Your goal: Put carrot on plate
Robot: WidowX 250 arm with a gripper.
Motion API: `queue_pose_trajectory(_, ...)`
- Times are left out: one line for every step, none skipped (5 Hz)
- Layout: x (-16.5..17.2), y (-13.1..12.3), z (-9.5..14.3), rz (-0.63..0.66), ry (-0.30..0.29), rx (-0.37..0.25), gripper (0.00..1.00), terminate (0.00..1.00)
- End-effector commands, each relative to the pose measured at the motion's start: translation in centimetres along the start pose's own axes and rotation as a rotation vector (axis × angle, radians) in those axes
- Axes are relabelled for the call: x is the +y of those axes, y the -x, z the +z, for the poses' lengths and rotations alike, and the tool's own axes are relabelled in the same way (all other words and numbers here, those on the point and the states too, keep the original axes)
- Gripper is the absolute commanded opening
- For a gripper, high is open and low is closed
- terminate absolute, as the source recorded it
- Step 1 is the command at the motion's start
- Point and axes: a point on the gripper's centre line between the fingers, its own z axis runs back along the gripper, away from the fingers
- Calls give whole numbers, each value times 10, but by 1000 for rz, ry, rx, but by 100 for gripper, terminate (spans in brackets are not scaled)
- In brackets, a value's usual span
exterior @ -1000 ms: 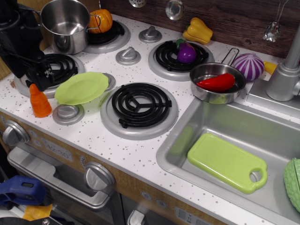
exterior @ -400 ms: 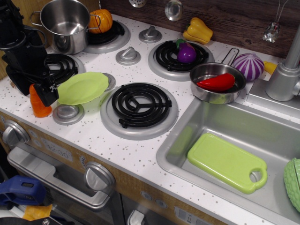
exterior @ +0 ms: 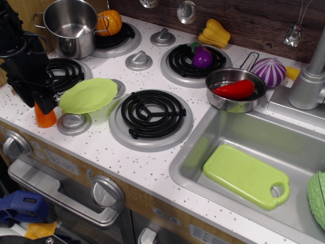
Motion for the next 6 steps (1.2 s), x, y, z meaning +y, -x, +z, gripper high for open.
queue_pose_trajectory(4, -10, 35, -8, -67, -22, 0, 0)
queue_pose_trajectory(0, -18, 57, -9, -119, -3, 0, 0)
queue_pose_trajectory(0, -34, 72, -37, -140, -26, 0, 0)
queue_pose_trajectory(-5, -53, 73, -55, -131, -56, 0, 0)
queue_pose_trajectory(-17, -66, 65, -57, -101, -90, 0, 0)
queue_pose_trajectory(-34, -77, 59, -37, -88, -121, 0, 0)
